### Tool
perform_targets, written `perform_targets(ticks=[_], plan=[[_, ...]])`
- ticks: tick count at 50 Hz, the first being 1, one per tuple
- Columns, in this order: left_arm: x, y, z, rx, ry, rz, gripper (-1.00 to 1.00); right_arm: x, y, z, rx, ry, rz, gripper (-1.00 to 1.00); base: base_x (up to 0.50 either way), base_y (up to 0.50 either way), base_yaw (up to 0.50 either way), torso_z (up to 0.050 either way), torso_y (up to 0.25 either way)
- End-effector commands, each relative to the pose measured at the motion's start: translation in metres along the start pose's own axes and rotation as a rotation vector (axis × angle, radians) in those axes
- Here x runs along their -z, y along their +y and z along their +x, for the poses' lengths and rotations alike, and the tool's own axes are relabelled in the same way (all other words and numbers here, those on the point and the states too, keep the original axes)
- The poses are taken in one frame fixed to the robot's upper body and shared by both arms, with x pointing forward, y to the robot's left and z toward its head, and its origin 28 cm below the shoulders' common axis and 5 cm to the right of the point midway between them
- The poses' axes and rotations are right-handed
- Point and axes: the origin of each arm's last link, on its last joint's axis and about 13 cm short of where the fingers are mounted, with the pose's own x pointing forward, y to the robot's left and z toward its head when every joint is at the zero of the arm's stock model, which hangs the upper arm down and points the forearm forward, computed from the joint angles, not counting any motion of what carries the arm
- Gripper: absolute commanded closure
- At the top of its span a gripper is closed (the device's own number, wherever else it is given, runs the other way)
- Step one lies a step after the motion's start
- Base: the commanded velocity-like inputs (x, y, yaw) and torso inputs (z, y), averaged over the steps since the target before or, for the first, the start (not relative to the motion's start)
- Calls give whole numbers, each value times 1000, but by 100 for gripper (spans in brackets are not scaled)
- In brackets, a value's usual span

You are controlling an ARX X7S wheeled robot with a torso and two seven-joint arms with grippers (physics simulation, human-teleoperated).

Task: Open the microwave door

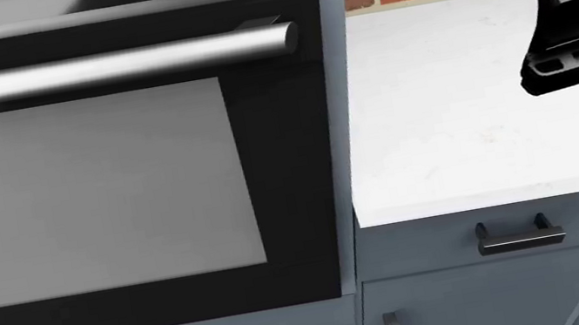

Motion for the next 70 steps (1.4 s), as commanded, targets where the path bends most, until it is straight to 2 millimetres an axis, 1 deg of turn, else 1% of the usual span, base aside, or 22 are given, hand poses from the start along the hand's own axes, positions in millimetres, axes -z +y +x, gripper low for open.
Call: perform_targets(ticks=[1,4,9,14,20,24,31,38,45,49,59,70], plan=[[36,-5,22,44,181,17,-100,9,1,0,0,9,18,-100,0,0,0,0,0],[44,-2,25,40,208,30,-100,11,1,0,-2,13,23,-100,0,0,0,0,0],[61,11,30,5,277,47,-100,14,0,-2,-3,18,28,-100,0,0,0,0,0],[72,21,33,-24,321,49,-100,16,1,-1,-5,22,30,-100,0,0,0,0,0],[76,27,34,-40,350,43,-100,17,1,0,-6,26,31,-100,0,0,0,0,0],[80,32,32,1,427,-1,-100,18,1,0,-4,28,31,-100,0,0,0,0,0],[85,42,29,50,513,18,-100,17,3,0,-7,29,31,-100,0,0,0,0,0],[82,51,27,69,551,41,-100,17,2,0,-6,31,30,-100,0,0,0,0,0],[75,61,26,37,553,69,-100,18,3,2,-11,32,32,-100,0,0,0,0,0],[77,69,26,13,570,86,-100,19,3,3,-12,32,33,-100,0,0,0,0,0],[79,80,24,9,612,118,-100,23,4,3,-11,40,36,-100,0,0,0,0,0],[66,95,20,-48,606,137,-100,21,6,4,-18,40,35,-100,0,0,0,0,0]])
